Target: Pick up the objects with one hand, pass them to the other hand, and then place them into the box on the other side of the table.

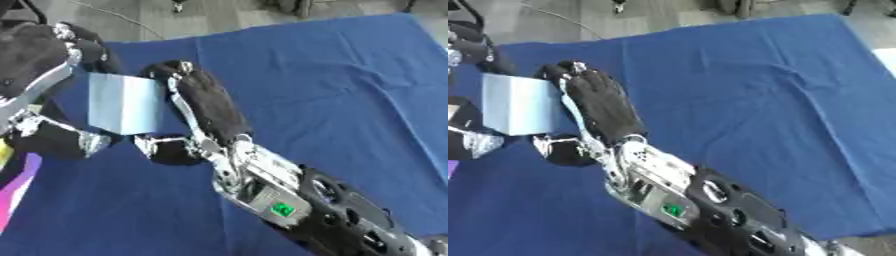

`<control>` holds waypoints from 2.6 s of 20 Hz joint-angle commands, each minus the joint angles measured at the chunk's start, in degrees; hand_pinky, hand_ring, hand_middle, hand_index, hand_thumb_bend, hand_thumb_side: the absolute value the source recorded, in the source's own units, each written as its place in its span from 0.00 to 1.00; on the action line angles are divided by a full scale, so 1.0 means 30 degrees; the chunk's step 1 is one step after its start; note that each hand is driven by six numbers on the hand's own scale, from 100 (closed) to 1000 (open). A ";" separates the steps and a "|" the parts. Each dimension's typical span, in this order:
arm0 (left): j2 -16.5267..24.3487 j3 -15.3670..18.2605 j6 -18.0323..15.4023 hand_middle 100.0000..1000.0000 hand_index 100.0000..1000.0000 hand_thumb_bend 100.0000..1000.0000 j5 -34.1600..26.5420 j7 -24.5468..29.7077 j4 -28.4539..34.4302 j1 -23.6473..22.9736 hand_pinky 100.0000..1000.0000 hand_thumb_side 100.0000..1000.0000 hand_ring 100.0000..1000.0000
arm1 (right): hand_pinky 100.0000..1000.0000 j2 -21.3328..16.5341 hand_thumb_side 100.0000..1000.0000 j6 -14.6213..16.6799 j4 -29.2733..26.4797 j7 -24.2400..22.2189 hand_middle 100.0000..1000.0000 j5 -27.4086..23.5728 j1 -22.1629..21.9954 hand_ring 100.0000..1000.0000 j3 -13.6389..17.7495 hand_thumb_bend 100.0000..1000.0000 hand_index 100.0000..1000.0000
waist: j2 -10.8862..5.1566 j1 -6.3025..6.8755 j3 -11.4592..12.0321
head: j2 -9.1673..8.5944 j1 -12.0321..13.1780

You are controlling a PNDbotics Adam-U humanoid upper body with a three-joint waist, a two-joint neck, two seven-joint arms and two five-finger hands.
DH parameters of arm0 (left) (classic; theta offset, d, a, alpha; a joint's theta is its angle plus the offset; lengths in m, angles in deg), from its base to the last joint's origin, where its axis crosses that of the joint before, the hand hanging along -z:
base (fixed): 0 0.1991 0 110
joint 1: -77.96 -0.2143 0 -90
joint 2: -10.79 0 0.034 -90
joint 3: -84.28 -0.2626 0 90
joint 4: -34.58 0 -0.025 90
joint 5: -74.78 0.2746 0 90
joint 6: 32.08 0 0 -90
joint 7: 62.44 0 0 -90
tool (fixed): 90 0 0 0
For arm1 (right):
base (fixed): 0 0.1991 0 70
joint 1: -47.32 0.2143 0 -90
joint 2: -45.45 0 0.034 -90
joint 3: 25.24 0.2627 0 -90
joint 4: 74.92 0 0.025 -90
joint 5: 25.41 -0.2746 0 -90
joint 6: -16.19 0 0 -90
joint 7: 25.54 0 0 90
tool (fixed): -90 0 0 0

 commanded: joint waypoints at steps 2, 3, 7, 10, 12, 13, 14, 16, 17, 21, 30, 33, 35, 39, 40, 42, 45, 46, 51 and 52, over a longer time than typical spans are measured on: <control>0.0249 0.0524 0.0110 0.48 0.61 0.22 -0.0075 -0.0319 0.0110 0.0516 0.68 0.00 0.57 | 0.66 0.0062 0.00 0.0074 -0.0212 0.0004 0.40 -0.0079 0.0122 0.44 -0.0222 0.00 0.55 | -0.0289 -0.0013 0.0024 | -0.0213 -0.0024; 0.0239 0.0529 0.0126 0.48 0.60 0.21 -0.0127 -0.0343 0.0110 0.0523 0.68 0.00 0.57 | 0.66 0.0053 0.00 0.0082 -0.0226 0.0021 0.40 -0.0114 0.0122 0.44 -0.0217 0.00 0.55 | -0.0288 -0.0014 0.0026 | -0.0206 -0.0024; 0.0189 0.0523 0.0219 0.43 0.54 0.18 -0.0401 -0.0425 0.0110 0.0543 0.68 0.00 0.56 | 0.67 0.0028 0.00 0.0154 -0.0259 0.0096 0.41 -0.0288 0.0107 0.45 -0.0213 0.00 0.56 | -0.0278 -0.0028 0.0022 | -0.0217 -0.0041; 0.0147 0.0540 0.0471 0.41 0.51 0.16 -0.0626 -0.0601 0.0110 0.0587 0.68 0.00 0.55 | 0.67 -0.0005 0.00 0.0242 -0.0305 0.0197 0.41 -0.0430 0.0106 0.45 -0.0216 0.00 0.56 | -0.0283 -0.0053 0.0007 | -0.0219 -0.0044; 0.0118 0.0554 0.0638 0.39 0.48 0.18 -0.0828 -0.0869 0.0110 0.0610 0.67 0.00 0.54 | 0.67 -0.0024 0.00 0.0299 -0.0311 0.0238 0.41 -0.0499 0.0103 0.45 -0.0209 0.00 0.56 | -0.0289 -0.0064 0.0004 | -0.0240 -0.0051; 0.0111 0.0557 0.0710 0.38 0.48 0.19 -0.0947 -0.1014 0.0110 0.0613 0.66 0.00 0.54 | 0.67 -0.0029 0.00 0.0323 -0.0312 0.0260 0.42 -0.0525 0.0102 0.45 -0.0199 0.00 0.56 | -0.0291 -0.0071 0.0006 | -0.0252 -0.0057; 0.0107 0.0565 0.0797 0.38 0.47 0.20 -0.1072 -0.1153 0.0110 0.0606 0.66 0.00 0.53 | 0.68 -0.0034 0.00 0.0351 -0.0318 0.0298 0.42 -0.0549 0.0101 0.46 -0.0185 0.00 0.57 | -0.0292 -0.0078 0.0005 | -0.0257 -0.0054; 0.0103 0.0587 0.0975 0.37 0.46 0.22 -0.1332 -0.1421 0.0110 0.0581 0.65 0.00 0.52 | 0.69 -0.0049 0.00 0.0422 -0.0327 0.0389 0.43 -0.0584 0.0097 0.47 -0.0167 0.00 0.58 | -0.0296 -0.0099 -0.0003 | -0.0245 -0.0054; 0.0099 0.0594 0.1036 0.36 0.45 0.22 -0.1480 -0.1544 0.0110 0.0559 0.65 0.00 0.52 | 0.69 -0.0056 0.00 0.0468 -0.0331 0.0432 0.44 -0.0578 0.0097 0.47 -0.0158 0.00 0.58 | -0.0295 -0.0111 -0.0009 | -0.0242 -0.0059; 0.0168 0.0627 0.1131 0.35 0.44 0.24 -0.2128 -0.1947 0.0110 0.0427 0.64 0.00 0.50 | 0.70 -0.0076 0.00 0.0732 -0.0291 0.0439 0.47 -0.0441 0.0089 0.50 -0.0156 0.03 0.62 | -0.0289 -0.0139 -0.0020 | -0.0255 -0.0073; 0.0462 0.0659 0.1346 0.33 0.42 0.28 -0.2821 -0.2387 0.0110 0.0072 0.63 0.00 0.49 | 0.78 -0.0105 0.09 0.1465 -0.0031 -0.0543 0.71 0.0300 0.0041 0.71 -0.0180 0.26 0.80 | -0.0263 -0.0155 -0.0090 | -0.0254 -0.0043; 0.0558 0.0652 0.1148 0.33 0.41 0.30 -0.2919 -0.2378 0.0110 -0.0022 0.63 0.00 0.49 | 0.81 -0.0103 0.13 0.1719 0.0103 -0.1175 0.78 0.0810 0.0041 0.75 -0.0136 0.27 0.84 | -0.0249 -0.0135 -0.0104 | -0.0246 -0.0041; 0.0629 0.0677 0.1084 0.32 0.41 0.31 -0.2949 -0.2337 0.0110 -0.0097 0.62 0.00 0.48 | 0.82 -0.0106 0.14 0.1857 0.0174 -0.1606 0.81 0.1175 0.0036 0.76 -0.0122 0.28 0.87 | -0.0245 -0.0132 -0.0129 | -0.0233 -0.0035; 0.0756 0.0736 0.0962 0.32 0.41 0.33 -0.2971 -0.2252 0.0110 -0.0228 0.62 0.00 0.48 | 0.82 -0.0101 0.14 0.1922 0.0186 -0.2392 0.82 0.1786 0.0031 0.76 -0.0056 0.31 0.89 | -0.0245 -0.0126 -0.0171 | -0.0244 -0.0029; 0.0795 0.0762 0.0933 0.32 0.40 0.33 -0.2969 -0.2240 0.0110 -0.0266 0.62 0.00 0.48 | 0.82 -0.0107 0.15 0.1898 0.0159 -0.2530 0.82 0.1894 0.0034 0.76 -0.0033 0.31 0.89 | -0.0244 -0.0124 -0.0175 | -0.0251 -0.0033; 0.0874 0.0796 0.0810 0.31 0.40 0.33 -0.3010 -0.2221 0.0110 -0.0349 0.62 0.00 0.48 | 0.82 -0.0118 0.16 0.1808 0.0110 -0.2740 0.82 0.2051 0.0027 0.76 0.0008 0.31 0.90 | -0.0239 -0.0120 -0.0180 | -0.0281 -0.0043; 0.1070 0.0799 0.0473 0.31 0.40 0.34 -0.3199 -0.2129 0.0110 -0.0550 0.62 0.00 0.48 | 0.82 -0.0153 0.18 0.1554 0.0119 -0.2993 0.82 0.2222 -0.0029 0.76 0.0035 0.29 0.90 | -0.0229 -0.0129 -0.0196 | -0.0311 -0.0033; 0.1152 0.0810 0.0345 0.31 0.40 0.34 -0.3274 -0.2080 0.0110 -0.0633 0.62 0.00 0.48 | 0.82 -0.0162 0.18 0.1453 0.0125 -0.3062 0.82 0.2224 -0.0046 0.76 0.0038 0.29 0.90 | -0.0228 -0.0133 -0.0206 | -0.0314 -0.0029; 0.1554 0.0969 -0.0453 0.30 0.40 0.34 -0.3837 -0.1489 0.0110 -0.1027 0.62 0.00 0.48 | 0.82 -0.0145 0.21 0.1025 0.0193 -0.3378 0.80 0.2030 -0.0029 0.76 -0.0056 0.25 0.93 | -0.0257 -0.0166 -0.0240 | -0.0392 0.0046; 0.1609 0.1013 -0.0564 0.30 0.40 0.34 -0.3885 -0.1427 0.0110 -0.1071 0.62 0.00 0.49 | 0.83 -0.0147 0.22 0.1002 0.0202 -0.3538 0.80 0.1945 -0.0024 0.76 -0.0094 0.24 0.94 | -0.0264 -0.0175 -0.0244 | -0.0408 0.0049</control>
